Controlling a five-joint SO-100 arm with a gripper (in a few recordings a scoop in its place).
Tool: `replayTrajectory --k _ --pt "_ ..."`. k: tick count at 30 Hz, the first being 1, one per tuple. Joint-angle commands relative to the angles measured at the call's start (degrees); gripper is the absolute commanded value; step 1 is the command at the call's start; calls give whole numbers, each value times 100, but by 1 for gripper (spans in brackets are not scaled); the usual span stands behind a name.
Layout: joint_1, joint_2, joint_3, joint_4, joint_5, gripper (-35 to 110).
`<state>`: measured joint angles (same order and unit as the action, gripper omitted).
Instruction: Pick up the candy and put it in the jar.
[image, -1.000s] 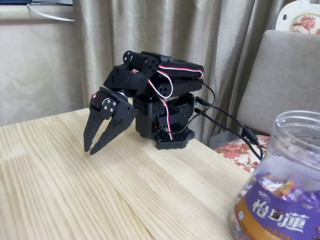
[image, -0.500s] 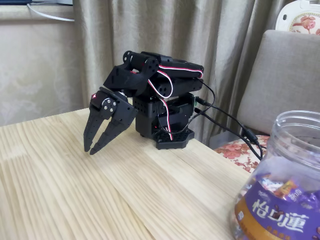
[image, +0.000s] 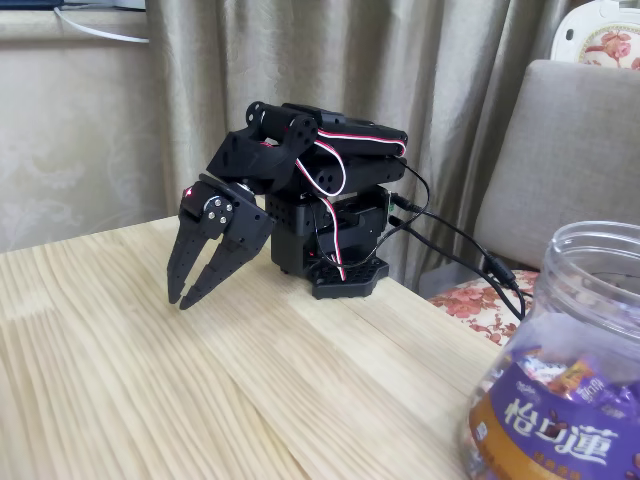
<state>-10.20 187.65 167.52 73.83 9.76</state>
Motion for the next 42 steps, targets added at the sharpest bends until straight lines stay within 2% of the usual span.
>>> replayTrajectory --k 1,33,40,42 --pt "-18 53 26 44 79 8" --pt "-35 53 26 44 70 8" --pt "-360 53 141 -492 -457 6" --pt "-352 53 229 -809 -949 6"
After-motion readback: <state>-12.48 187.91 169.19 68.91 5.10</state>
